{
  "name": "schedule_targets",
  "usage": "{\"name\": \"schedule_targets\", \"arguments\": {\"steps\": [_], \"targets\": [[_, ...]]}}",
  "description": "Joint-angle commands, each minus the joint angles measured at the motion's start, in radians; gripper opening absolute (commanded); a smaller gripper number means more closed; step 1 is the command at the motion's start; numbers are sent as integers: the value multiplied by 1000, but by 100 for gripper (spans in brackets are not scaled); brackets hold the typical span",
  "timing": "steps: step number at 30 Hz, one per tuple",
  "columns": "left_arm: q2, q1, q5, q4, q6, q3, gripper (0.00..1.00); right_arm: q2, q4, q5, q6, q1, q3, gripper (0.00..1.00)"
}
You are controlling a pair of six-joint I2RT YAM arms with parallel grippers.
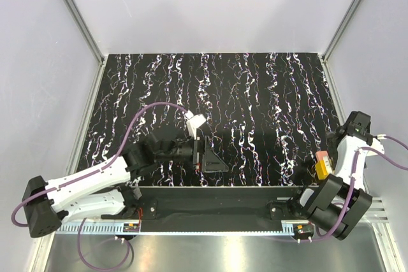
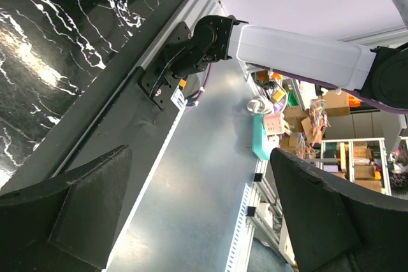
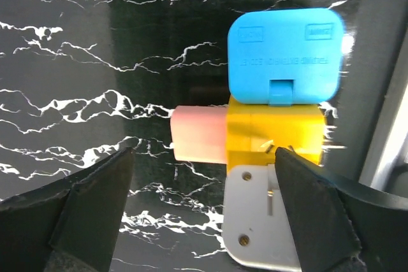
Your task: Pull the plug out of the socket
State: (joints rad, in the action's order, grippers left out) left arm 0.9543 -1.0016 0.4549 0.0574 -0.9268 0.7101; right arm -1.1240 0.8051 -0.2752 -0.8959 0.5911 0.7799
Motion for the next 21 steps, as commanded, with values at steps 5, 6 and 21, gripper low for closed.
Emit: {"name": "schedule_targets", "arguments": {"steps": [5,6,21], "targets": [[24,-3,100,-159,-24,23,95,-2,86,-24,86,52,48,100],[18,-3,110,-159,-18,25,95,-5,83,-22,144,58,53,100],[81,3,228,-189,34,85,98,-105,114,67,229,130,105,100]]}}
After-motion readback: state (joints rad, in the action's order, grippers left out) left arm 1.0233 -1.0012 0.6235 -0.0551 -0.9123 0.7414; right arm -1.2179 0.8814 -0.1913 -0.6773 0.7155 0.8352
